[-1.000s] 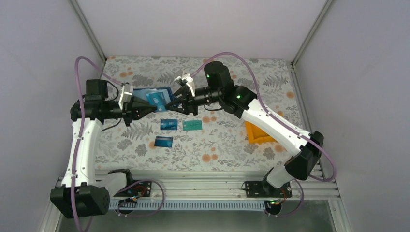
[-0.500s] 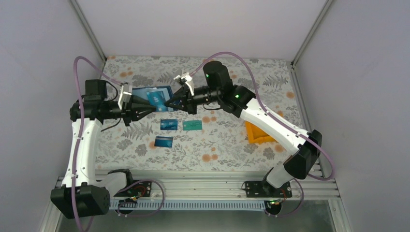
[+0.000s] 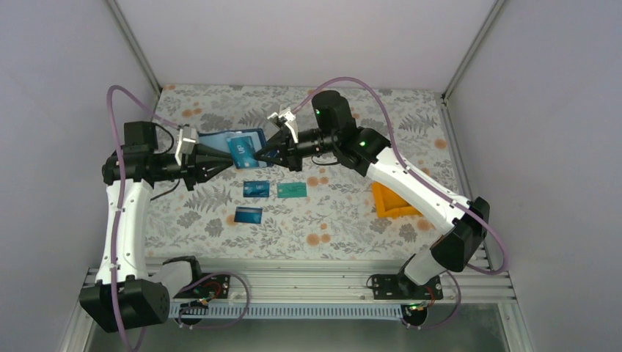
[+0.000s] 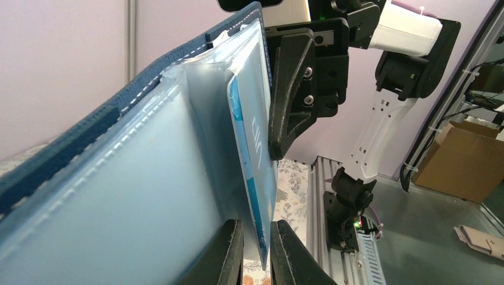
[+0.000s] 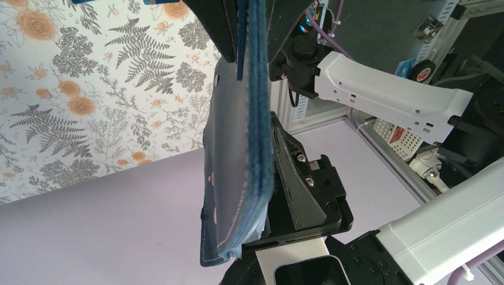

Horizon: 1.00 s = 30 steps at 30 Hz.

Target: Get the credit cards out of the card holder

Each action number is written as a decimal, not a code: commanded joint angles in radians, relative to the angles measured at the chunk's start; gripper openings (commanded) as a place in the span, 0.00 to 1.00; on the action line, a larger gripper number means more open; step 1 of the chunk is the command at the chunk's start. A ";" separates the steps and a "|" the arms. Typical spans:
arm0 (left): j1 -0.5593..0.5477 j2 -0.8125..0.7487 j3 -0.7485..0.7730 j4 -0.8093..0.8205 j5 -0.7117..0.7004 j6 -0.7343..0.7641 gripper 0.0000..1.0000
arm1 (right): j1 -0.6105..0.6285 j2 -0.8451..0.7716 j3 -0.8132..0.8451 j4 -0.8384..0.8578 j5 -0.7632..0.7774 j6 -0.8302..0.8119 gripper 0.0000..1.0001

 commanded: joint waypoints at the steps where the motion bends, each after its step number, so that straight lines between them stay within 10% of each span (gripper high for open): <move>1: 0.005 0.001 0.011 -0.012 0.148 0.070 0.15 | -0.006 -0.031 0.014 0.015 -0.037 -0.010 0.04; 9: 0.005 0.012 0.015 -0.046 0.175 0.115 0.41 | -0.005 0.007 0.039 0.041 -0.093 0.006 0.04; 30: 0.005 0.007 0.012 -0.050 0.182 0.116 0.02 | 0.001 0.041 0.069 0.023 -0.078 -0.002 0.04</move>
